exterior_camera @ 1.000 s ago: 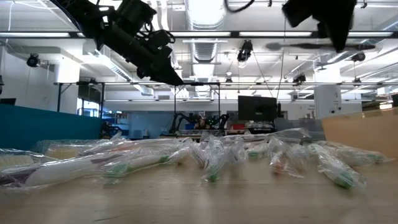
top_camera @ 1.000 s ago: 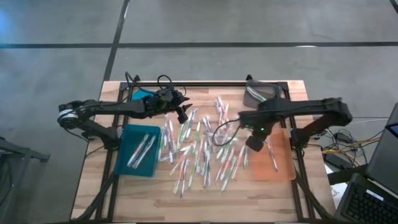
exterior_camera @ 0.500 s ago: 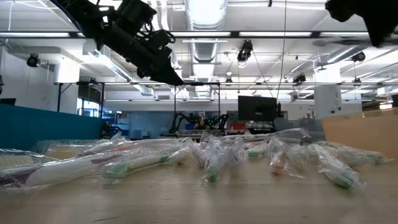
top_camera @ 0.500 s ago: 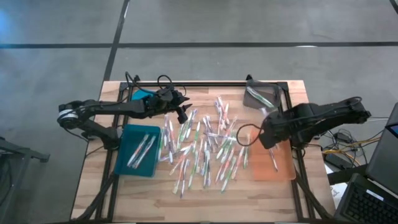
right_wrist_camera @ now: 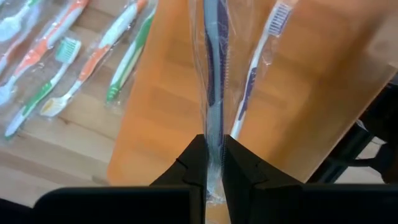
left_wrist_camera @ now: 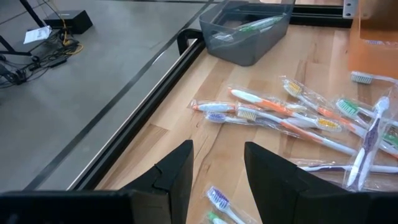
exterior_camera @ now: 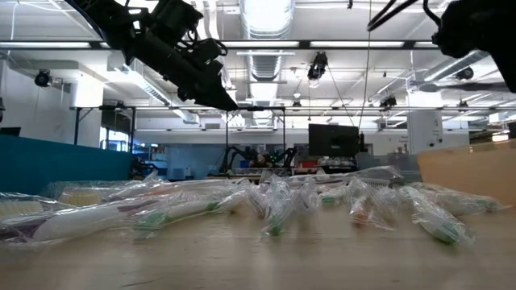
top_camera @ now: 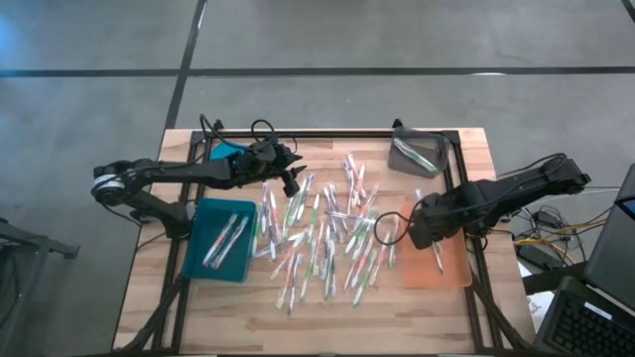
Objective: Pick & Place Toothbrushes
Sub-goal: Put the purple toothbrush into the orange bin
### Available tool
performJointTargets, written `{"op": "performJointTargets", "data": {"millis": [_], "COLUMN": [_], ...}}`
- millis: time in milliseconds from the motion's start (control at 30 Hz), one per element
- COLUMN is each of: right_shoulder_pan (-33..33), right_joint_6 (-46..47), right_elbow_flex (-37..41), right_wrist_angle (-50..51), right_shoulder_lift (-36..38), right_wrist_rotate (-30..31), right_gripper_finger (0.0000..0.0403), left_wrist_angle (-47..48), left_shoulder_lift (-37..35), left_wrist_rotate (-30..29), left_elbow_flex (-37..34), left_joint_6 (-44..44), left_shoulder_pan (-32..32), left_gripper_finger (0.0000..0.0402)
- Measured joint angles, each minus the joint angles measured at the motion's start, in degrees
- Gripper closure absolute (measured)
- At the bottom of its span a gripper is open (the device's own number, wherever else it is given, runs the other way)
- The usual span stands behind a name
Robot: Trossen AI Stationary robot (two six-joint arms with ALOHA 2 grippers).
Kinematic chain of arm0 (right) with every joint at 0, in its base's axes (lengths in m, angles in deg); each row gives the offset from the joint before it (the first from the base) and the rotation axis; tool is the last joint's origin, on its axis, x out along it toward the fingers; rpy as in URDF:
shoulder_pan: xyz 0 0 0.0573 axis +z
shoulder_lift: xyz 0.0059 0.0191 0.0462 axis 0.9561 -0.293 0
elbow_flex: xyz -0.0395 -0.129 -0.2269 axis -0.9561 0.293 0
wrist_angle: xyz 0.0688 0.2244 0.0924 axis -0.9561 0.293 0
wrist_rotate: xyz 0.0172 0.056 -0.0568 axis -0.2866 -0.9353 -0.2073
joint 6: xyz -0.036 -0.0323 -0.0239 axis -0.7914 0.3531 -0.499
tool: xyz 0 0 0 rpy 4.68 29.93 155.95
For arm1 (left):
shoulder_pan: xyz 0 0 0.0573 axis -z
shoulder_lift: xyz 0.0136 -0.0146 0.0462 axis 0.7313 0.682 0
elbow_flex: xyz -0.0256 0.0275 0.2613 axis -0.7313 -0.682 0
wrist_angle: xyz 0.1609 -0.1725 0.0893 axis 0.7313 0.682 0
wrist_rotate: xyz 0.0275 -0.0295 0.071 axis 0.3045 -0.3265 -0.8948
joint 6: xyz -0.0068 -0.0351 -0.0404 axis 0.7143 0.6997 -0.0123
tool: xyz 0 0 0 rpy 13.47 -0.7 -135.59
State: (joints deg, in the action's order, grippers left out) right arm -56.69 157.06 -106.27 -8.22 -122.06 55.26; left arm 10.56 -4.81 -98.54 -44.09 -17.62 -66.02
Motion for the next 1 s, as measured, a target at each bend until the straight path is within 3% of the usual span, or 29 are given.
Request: {"op": "performJointTargets", "data": {"millis": [600,1000], "right_shoulder_pan": [0.0,0.5], "right_joint_6": [0.3,2.6], "right_elbow_flex": [10.1,12.5], "right_wrist_angle": [-10.3,-11.2], "right_shoulder_lift": [0.1,0.2], "right_wrist_rotate": [-3.8,-4.6], "right_gripper_finger": [0.038,0.038], "left_wrist_angle": [0.0,0.0], "left_shoulder_lift": [0.0,0.0], "left_wrist_rotate": [0.0,0.0], "left_elbow_flex": [0.0,0.0], "left_joint_6": [-1.3,-1.3], "left_shoulder_pan": [0.0,0.0], "left_gripper_finger": [0.0252,0.0252]}}
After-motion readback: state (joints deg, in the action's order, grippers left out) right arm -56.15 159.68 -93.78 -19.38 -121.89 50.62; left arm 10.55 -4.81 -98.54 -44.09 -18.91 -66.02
